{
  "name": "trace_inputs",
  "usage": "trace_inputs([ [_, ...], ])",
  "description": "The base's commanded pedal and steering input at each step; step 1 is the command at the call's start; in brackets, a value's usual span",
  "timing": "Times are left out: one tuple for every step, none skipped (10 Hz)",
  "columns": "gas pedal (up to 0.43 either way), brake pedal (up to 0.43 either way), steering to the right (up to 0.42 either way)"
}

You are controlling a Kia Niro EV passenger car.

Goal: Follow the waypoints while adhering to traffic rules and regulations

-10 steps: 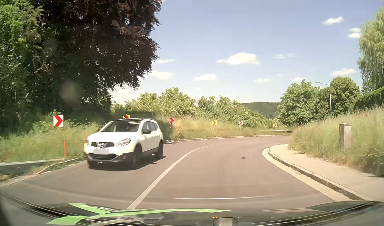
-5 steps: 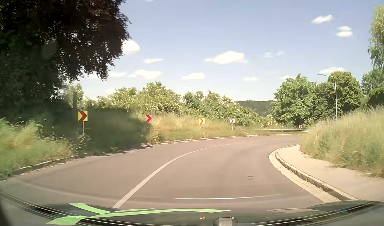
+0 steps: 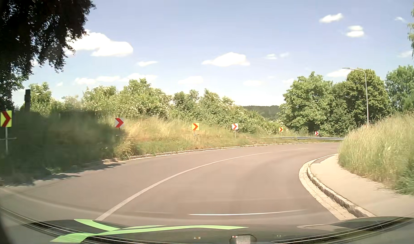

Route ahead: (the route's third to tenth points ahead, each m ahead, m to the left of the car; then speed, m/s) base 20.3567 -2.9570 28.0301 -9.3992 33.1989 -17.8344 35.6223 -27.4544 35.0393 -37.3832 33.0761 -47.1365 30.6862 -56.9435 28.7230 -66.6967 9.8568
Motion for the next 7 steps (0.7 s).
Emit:
trace_inputs([
  [0.087, 0.0, 0.085],
  [0.087, 0.0, 0.089],
  [0.087, 0.0, 0.095],
  [0.087, 0.0, 0.104],
  [0.087, 0.0, 0.111],
  [0.087, 0.0, 0.116],
  [0.087, 0.0, 0.119],
])
